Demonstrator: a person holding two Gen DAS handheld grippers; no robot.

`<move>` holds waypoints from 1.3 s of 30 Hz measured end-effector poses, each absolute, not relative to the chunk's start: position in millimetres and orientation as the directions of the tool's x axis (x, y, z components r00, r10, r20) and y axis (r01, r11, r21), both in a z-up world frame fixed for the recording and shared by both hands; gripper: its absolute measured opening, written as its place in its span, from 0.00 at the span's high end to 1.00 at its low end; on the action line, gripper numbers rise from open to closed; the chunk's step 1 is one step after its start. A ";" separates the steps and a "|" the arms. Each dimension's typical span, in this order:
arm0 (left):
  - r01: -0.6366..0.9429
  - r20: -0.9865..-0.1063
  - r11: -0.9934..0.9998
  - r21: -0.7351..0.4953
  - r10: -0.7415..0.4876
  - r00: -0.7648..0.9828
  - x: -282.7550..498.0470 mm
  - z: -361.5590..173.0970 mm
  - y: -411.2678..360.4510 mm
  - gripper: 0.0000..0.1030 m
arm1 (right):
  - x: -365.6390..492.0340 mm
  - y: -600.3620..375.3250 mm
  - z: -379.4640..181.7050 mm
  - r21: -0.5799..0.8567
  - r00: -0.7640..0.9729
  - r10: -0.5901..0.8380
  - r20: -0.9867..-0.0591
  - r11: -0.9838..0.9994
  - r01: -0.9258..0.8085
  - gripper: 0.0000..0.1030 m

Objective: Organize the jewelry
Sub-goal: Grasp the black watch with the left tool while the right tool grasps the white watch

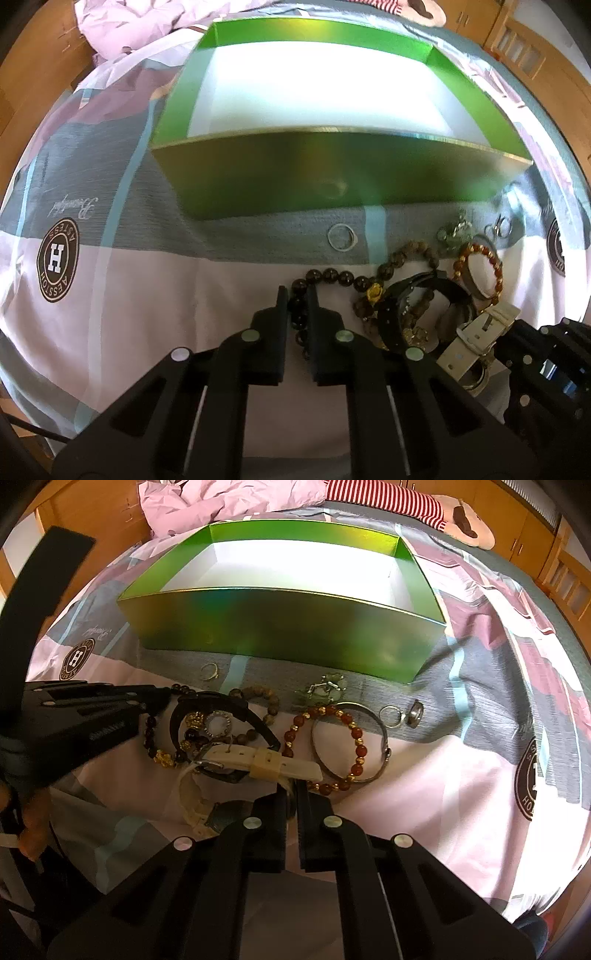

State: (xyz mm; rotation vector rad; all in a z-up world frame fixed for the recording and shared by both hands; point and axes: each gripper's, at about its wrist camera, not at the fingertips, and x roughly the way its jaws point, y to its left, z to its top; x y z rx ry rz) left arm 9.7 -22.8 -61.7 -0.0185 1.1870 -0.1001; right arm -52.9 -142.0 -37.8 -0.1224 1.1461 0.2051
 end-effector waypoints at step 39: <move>-0.176 -0.932 0.973 -0.152 -0.082 0.352 22.5 -53.7 57.9 0.59 | -49.5 -170.8 -30.9 0.027 0.426 0.083 -0.901 0.990 -0.135 0.95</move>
